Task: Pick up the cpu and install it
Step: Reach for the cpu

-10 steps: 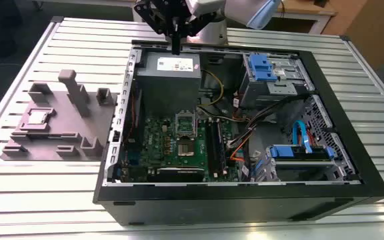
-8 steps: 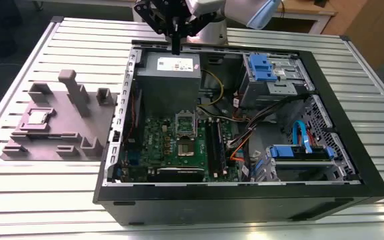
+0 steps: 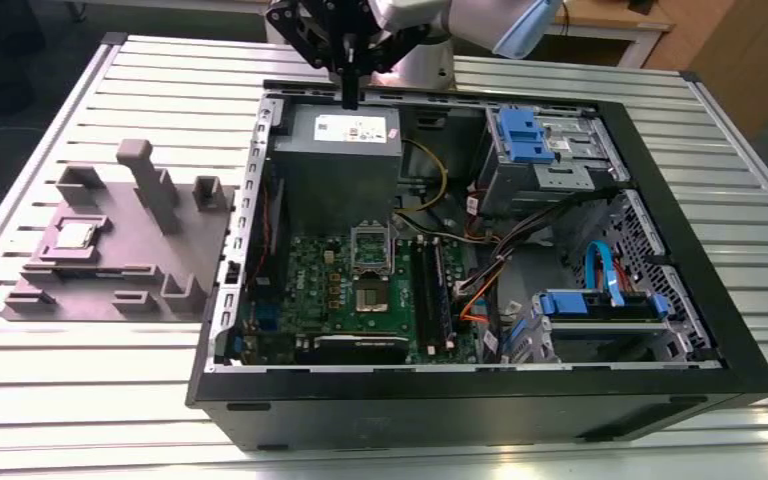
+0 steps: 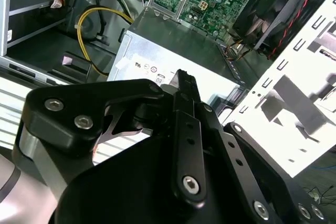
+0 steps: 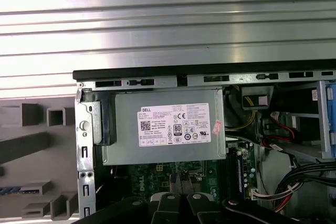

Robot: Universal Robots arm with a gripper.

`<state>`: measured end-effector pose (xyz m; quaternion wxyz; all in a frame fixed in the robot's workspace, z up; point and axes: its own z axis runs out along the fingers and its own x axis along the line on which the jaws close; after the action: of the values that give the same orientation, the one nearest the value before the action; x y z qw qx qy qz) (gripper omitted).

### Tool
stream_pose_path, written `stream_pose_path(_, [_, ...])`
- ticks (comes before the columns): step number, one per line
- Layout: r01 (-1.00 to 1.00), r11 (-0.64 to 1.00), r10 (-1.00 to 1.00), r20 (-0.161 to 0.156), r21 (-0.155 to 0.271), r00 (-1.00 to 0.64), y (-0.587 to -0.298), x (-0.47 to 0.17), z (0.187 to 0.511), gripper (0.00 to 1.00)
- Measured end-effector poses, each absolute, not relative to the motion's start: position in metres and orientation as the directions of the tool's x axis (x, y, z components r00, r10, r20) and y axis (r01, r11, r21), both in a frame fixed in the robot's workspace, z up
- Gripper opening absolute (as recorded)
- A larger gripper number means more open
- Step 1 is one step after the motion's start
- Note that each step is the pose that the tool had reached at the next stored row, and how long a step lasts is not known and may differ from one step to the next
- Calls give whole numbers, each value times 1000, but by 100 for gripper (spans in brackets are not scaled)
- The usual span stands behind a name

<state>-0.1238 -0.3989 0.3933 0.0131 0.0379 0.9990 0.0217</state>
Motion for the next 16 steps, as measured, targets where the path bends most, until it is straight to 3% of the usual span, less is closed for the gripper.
stream_pose_path(16, [75, 996, 76, -24, 44, -997, -399, -128, 393, 10])
